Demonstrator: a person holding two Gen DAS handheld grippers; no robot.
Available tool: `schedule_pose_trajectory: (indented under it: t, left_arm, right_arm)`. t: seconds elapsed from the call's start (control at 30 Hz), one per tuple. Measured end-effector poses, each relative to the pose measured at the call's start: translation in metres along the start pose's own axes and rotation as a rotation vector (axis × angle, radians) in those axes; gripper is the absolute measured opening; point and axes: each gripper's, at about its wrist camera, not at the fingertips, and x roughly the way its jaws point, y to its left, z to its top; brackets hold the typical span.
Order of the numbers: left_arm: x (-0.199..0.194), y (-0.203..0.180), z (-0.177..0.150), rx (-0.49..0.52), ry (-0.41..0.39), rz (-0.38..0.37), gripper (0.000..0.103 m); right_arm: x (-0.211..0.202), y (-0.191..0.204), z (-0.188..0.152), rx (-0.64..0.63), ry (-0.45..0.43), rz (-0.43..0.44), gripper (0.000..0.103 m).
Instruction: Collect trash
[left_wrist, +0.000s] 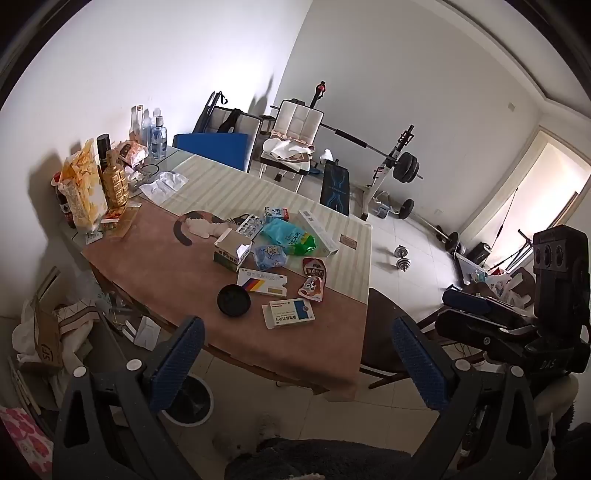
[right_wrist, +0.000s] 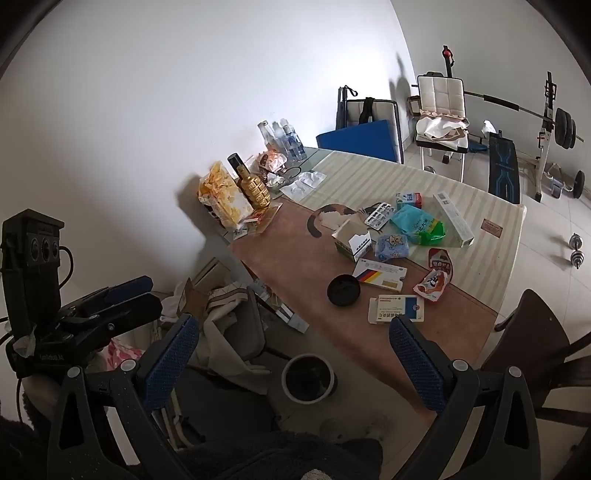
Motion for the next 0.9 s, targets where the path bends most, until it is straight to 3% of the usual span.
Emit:
schedule_pose_trajectory:
  t: [0.9]
  left_arm:
    - [0.000, -0.009, -0.001, -0.005, -0.006, -0.040, 0.103]
  right_arm:
    - [-0.006, -0.002, -0.004, 0.010, 0.001, 0.005, 0.103]
